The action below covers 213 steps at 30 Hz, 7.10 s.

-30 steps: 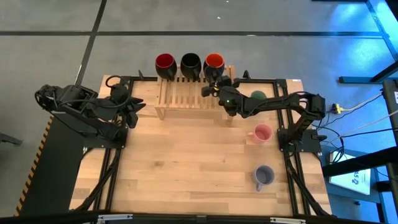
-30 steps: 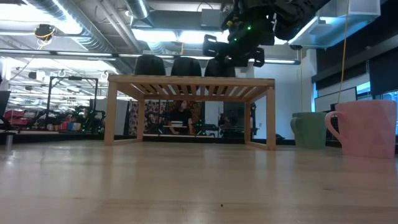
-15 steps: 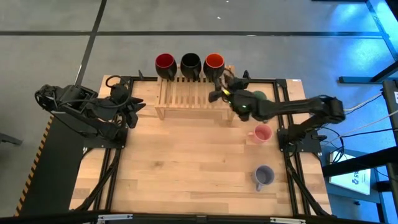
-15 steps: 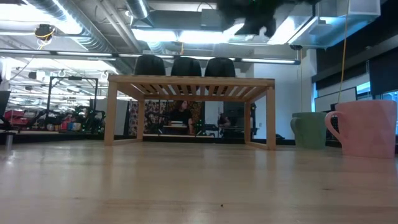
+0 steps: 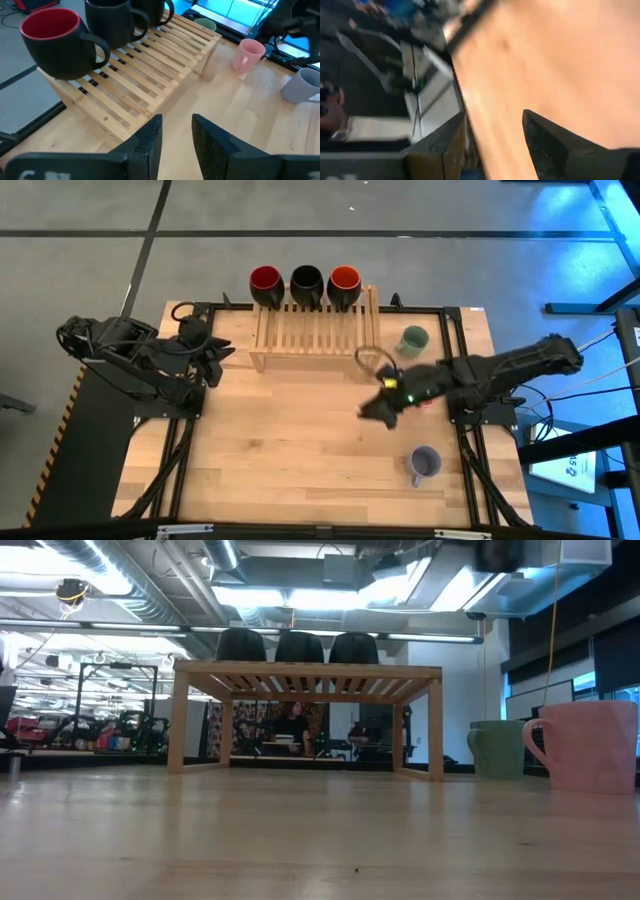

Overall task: Place coffee mugs
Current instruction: Put the purple mug the shelf, then put the pink mug on the shelf

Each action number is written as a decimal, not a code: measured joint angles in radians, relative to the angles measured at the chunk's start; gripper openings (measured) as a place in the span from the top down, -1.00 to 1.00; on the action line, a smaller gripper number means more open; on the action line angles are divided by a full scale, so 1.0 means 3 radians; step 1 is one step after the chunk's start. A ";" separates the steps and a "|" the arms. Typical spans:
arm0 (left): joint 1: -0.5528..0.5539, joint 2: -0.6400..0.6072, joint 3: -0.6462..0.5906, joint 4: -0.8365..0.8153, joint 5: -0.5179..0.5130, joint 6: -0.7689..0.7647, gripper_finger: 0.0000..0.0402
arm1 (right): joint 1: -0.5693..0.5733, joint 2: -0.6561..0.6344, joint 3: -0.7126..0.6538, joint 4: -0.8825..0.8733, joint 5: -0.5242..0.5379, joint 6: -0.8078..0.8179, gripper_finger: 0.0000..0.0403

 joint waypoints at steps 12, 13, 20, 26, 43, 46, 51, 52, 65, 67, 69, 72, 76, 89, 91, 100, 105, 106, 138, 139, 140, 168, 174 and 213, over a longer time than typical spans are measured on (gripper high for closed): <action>0.0000 0.0033 0.0000 0.0000 0.0119 0.0001 0.50 | 0.1192 0.0103 -0.0002 -0.0800 0.0068 0.1833 0.12; 0.0000 0.0033 0.0000 0.0000 0.0119 0.0001 0.50 | 0.1267 0.0115 -0.0001 -0.0815 0.0090 0.1994 0.12; 0.0000 0.0031 0.0000 0.0000 0.0119 0.0001 0.50 | 0.1731 0.0239 -0.0001 -0.0832 0.0066 0.3190 0.12; 0.0000 0.0046 0.0000 0.0000 0.0119 -0.0003 0.50 | 0.2024 0.0509 -0.0001 -0.0848 -0.0109 0.4075 0.12; 0.0000 0.0075 0.0000 0.0000 0.0117 -0.0001 0.50 | 0.2035 0.1148 0.0006 -0.1459 -0.0109 0.4188 0.12; 0.0000 0.0074 0.0000 -0.0001 0.0117 -0.0001 0.50 | 0.1991 0.1157 0.0006 -0.1525 0.0003 0.4169 0.12; -0.0001 0.0074 0.0000 -0.0003 0.0117 -0.0001 0.50 | 0.1906 0.1157 0.0009 -0.1753 0.0134 0.4129 0.12; 0.0000 0.0074 0.0000 -0.0003 0.0117 0.0000 0.50 | 0.1885 0.1157 0.0009 -0.1825 0.0169 0.4127 0.12; -0.0001 0.0074 0.0000 -0.0004 0.0117 0.0000 0.50 | 0.1730 0.1271 0.0006 -0.2166 0.0461 0.4136 0.12; 0.0000 0.0074 0.0000 -0.0005 0.0117 0.0000 0.50 | 0.1730 0.1292 0.0006 -0.2153 0.0479 0.4141 0.12; 0.0000 0.0074 0.0000 -0.0005 0.0117 0.0005 0.50 | 0.1710 0.1323 0.0006 -0.2134 0.0486 0.4155 0.12; 0.0000 0.0074 0.0000 -0.0004 0.0116 0.0075 0.50 | 0.1690 0.1338 0.0006 -0.2144 0.0506 0.4168 0.17; 0.0000 0.0074 0.0000 -0.0004 0.0117 0.0084 0.50 | 0.1689 0.1339 0.0006 -0.2209 0.0544 0.4173 0.38; 0.0000 0.0074 0.0000 -0.0004 0.0117 0.0086 0.50 | 0.1696 0.1339 0.0006 -0.2274 0.0528 0.4060 0.87; -0.0001 0.0074 0.0000 -0.0004 0.0117 0.0086 0.50 | 0.1696 0.1339 0.0006 -0.2274 0.0525 0.4036 0.86; 0.0000 0.0074 0.0000 -0.0004 0.0117 0.0089 0.50 | 0.1697 0.1339 0.0007 -0.2208 0.0593 0.3804 0.87; -0.0001 0.0074 0.0000 -0.0004 0.0117 0.0089 0.50 | 0.1697 0.1340 0.0166 -0.2269 0.0700 0.3587 0.87; 0.0000 0.0074 0.0000 -0.0004 0.0117 0.0088 0.50 | 0.1697 0.1340 0.0226 -0.2322 0.0749 0.3553 0.87; 0.0000 0.0075 0.0000 0.0013 0.0115 0.0062 0.50 | 0.0248 0.1809 0.2411 -0.3699 0.1566 0.1447 0.87; 0.0000 0.0074 0.0000 0.0013 0.0103 0.0064 0.50 | 0.0200 0.1808 0.2439 -0.3708 0.1585 0.1380 0.87; 0.0000 0.0075 0.0000 0.0013 0.0093 0.0071 0.50 | 0.0155 0.1807 0.2467 -0.3722 0.1595 0.1319 0.87; 0.0000 0.0253 0.0000 0.0066 0.0031 0.0086 0.50 | -0.1167 0.2133 0.3054 -0.3683 0.1134 0.0138 0.87; 0.0000 0.0249 0.0001 0.0069 0.0028 0.0086 0.50 | -0.1235 0.2194 0.3053 -0.3413 0.1108 0.0063 0.87; 0.0000 0.0247 0.0001 0.0112 0.0055 0.0086 0.50 | -0.0796 0.1746 0.3051 -0.3356 0.1445 -0.0255 0.08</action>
